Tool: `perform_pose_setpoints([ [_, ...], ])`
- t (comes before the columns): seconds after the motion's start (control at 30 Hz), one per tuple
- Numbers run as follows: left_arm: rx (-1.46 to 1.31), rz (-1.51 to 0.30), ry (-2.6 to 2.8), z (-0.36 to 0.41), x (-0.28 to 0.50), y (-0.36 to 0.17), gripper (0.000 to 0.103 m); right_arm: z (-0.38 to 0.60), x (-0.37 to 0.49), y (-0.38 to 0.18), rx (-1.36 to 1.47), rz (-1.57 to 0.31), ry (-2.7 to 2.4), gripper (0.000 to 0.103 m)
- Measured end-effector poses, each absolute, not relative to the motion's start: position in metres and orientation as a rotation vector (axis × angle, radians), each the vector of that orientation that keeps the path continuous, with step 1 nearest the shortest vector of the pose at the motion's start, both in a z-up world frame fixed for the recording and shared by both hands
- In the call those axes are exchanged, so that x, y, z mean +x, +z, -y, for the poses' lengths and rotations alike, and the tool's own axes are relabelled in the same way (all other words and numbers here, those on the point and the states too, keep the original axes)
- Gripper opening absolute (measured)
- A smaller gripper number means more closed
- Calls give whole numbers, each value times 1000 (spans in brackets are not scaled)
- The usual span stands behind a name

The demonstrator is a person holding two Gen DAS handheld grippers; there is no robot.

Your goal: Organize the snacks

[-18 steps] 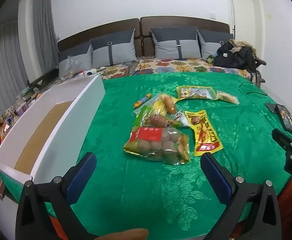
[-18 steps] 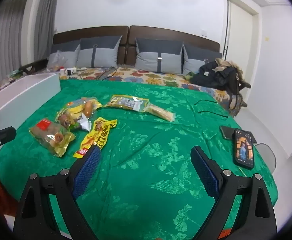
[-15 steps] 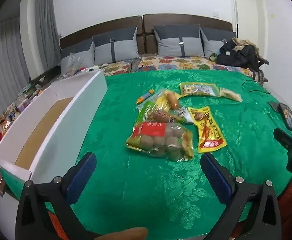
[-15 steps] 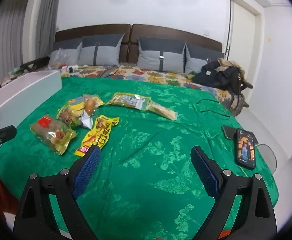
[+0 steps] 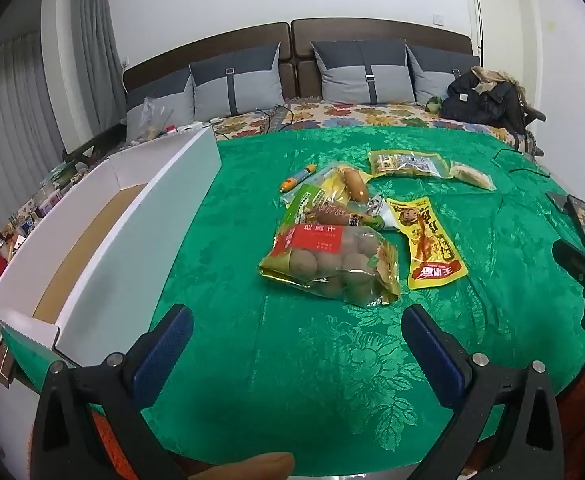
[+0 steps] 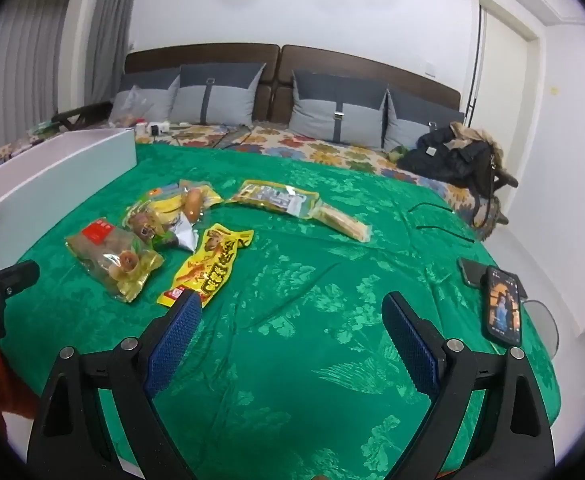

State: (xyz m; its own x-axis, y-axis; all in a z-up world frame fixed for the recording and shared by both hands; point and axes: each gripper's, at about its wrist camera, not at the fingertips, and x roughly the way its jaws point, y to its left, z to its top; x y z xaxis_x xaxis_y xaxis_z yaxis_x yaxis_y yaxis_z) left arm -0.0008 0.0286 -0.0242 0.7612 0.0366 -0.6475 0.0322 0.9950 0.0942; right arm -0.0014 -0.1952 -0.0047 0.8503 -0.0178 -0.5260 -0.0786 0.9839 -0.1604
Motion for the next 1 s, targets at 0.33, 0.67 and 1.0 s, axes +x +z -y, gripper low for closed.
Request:
perform_pose_setpoints([
  [0.33, 110, -707, 13, -12, 2, -25, 103, 194, 0, -5, -172, -551, 38, 94],
  [0.67, 106, -707, 21, -11, 2, -25, 103, 195, 0, -5, -174, -554, 39, 94],
  [1.0, 106, -718, 26, -14, 3, -31, 103, 194, 1, -7, -173, -558, 41, 94],
])
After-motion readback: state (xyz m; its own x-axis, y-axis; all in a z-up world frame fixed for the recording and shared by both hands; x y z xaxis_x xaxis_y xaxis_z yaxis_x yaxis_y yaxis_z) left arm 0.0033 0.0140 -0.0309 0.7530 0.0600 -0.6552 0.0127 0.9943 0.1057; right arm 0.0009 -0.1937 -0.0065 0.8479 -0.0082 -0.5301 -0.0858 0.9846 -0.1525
